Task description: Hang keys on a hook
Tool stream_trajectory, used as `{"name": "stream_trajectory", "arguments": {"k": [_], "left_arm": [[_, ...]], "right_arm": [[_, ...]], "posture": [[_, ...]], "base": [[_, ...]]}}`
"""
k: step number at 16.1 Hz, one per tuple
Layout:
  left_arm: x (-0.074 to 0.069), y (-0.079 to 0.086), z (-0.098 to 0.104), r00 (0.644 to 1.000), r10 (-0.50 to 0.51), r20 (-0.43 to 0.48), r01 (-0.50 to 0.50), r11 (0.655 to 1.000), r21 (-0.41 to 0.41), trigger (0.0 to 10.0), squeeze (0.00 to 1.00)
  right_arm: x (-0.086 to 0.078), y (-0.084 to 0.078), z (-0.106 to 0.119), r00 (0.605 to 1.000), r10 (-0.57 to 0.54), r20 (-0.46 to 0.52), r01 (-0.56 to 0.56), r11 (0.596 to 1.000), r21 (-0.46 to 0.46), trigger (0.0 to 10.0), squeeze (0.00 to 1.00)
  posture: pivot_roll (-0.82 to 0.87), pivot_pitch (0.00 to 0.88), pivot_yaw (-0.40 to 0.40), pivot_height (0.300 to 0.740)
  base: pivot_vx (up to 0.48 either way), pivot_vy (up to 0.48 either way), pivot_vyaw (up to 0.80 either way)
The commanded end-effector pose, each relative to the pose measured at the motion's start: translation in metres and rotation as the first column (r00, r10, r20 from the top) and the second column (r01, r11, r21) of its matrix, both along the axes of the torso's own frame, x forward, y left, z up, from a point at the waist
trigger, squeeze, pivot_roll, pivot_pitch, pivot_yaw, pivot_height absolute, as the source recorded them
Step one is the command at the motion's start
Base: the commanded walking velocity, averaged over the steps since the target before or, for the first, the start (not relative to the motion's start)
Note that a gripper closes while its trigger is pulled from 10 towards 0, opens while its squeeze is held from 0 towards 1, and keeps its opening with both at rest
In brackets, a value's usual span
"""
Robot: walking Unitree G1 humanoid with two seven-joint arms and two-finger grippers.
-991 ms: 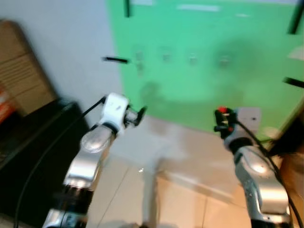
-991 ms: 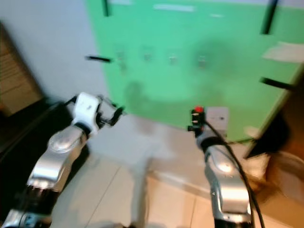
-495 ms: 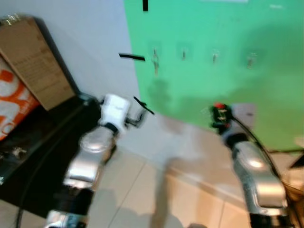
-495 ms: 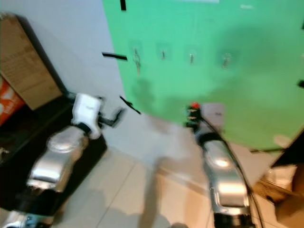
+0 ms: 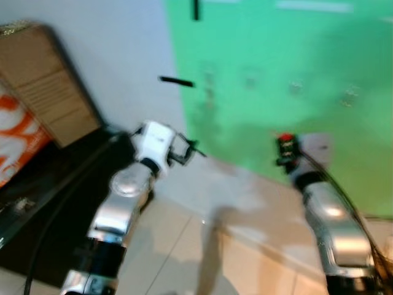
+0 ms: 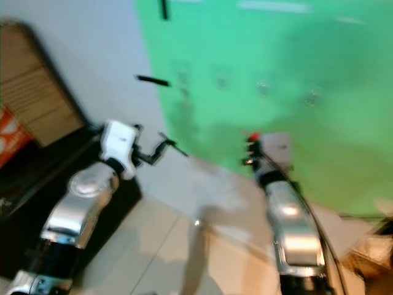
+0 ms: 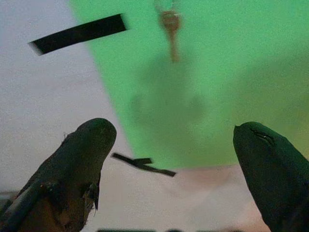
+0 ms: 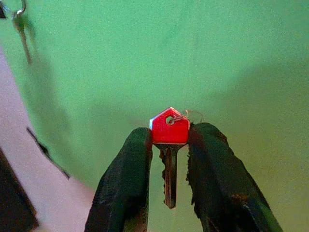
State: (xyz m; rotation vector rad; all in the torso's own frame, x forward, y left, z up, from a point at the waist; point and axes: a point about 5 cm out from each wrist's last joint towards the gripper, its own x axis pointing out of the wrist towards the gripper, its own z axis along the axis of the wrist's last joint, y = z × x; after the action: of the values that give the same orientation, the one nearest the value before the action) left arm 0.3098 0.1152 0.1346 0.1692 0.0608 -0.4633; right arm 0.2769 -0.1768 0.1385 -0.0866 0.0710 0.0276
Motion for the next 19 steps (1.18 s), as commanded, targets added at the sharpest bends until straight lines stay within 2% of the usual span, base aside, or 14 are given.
{"name": "stream_trajectory", "arguments": {"k": [1,4,8,11,12,15,18,19], "left_arm": [[0.001,0.016,0.000,0.999,0.046,0.001,-0.046,0.999,0.023,10.0,0.00],[-0.005,0.012,-0.010,0.999,0.009,-0.034,-0.008,0.999,0.045,10.0,0.00],[-0.008,0.008,-0.012,0.999,-0.024,-0.042,0.026,0.999,0.043,10.0,0.00],[-0.014,0.006,-0.011,0.983,-0.173,-0.067,0.177,0.983,0.054,10.0,0.00],[-0.015,0.005,-0.011,0.979,-0.192,-0.068,0.196,0.979,0.053,10.0,0.00],[-0.023,-0.004,-0.005,0.941,-0.331,-0.073,0.333,0.943,0.021,10.0,0.00],[-0.036,-0.012,-0.003,0.870,-0.482,-0.106,0.482,0.876,-0.032,10.0,0.00],[-0.036,-0.012,-0.003,0.870,-0.482,-0.106,0.482,0.876,-0.032,10.0,0.00]], "right_arm": [[0.004,0.015,0.009,0.997,0.054,0.047,-0.055,0.998,0.028,10.0,0.00],[0.004,0.013,0.016,0.995,0.065,0.072,-0.067,0.997,0.026,10.0,0.00],[0.006,0.010,0.022,0.992,0.095,0.077,-0.096,0.995,0.010,10.0,0.00],[0.012,0.011,0.032,0.987,0.124,0.098,-0.125,0.992,0.000,10.0,0.00],[0.012,0.011,0.033,0.987,0.127,0.101,-0.127,0.992,0.000,10.0,0.00],[0.018,0.014,0.043,0.981,0.139,0.133,-0.140,0.990,-0.003,10.0,0.00],[0.027,0.016,0.055,0.976,0.139,0.170,-0.142,0.990,0.001,10.0,0.00],[0.027,0.016,0.055,0.976,0.139,0.170,-0.142,0.990,0.001,10.0,0.00]], "posture": [[-0.09,0.000,0.092,0.740],[-0.09,0.000,0.071,0.740],[-0.08,0.000,0.035,0.740],[-0.07,0.000,0.015,0.740],[-0.07,0.000,0.015,0.740],[-0.06,0.000,0.010,0.740],[-0.06,0.000,0.019,0.740],[-0.06,0.000,0.019,0.740]], "base": [[0.300,0.000,0.65],[0.089,0.000,0.00],[0.000,0.000,0.00],[0.000,0.000,0.00],[0.000,0.000,0.00],[0.000,0.000,0.00],[0.000,0.000,0.00],[0.000,0.000,0.00]]}}
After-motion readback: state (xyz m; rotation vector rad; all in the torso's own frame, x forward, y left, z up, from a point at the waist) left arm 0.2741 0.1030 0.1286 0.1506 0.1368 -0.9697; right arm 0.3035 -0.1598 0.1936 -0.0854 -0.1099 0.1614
